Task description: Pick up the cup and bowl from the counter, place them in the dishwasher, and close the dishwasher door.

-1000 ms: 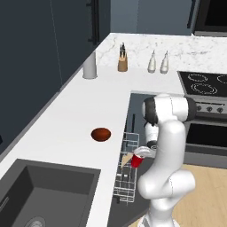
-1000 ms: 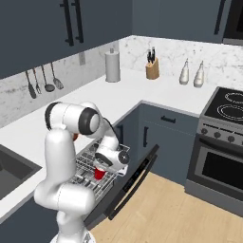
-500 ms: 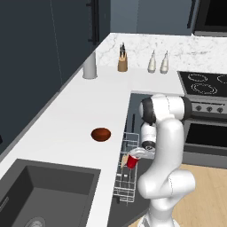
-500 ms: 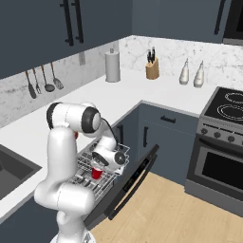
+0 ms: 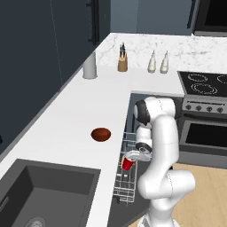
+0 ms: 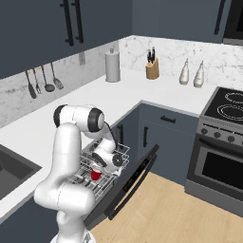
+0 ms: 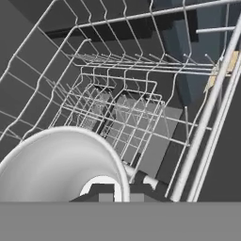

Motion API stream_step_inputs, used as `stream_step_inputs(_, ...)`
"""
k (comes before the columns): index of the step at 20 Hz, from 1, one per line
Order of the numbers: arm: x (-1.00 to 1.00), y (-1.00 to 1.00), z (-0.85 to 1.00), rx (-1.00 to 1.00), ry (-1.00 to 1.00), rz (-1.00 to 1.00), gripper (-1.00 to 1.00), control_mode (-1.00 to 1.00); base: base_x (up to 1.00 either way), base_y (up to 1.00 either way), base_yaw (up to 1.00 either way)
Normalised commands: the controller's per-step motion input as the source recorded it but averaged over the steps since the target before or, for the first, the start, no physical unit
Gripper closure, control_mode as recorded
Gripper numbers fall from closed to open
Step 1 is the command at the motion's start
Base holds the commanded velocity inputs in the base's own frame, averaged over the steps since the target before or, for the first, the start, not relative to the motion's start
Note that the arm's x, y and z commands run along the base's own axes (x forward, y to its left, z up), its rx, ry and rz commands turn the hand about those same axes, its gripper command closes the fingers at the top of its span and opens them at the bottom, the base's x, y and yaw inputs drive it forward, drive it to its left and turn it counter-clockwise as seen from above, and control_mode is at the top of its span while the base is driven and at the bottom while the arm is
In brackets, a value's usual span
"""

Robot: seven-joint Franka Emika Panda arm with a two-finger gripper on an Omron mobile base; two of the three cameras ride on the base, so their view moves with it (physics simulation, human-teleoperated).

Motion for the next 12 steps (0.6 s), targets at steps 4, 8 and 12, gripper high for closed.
stream_step_inputs(4,0.2,0.04,-0.49,0.0,0.0,0.0,1.0,-1.0,0.0,0.0,0.0)
stream_step_inputs(8,0.04,0.0,-0.51,-0.01,0.0,0.0,1.0,-1.0,0.0,0.0,0.0)
stream_step_inputs(12,-0.02,-0.09,-0.58,-0.02,0.0,0.0,1.0,-1.0,0.0,0.0,0.0)
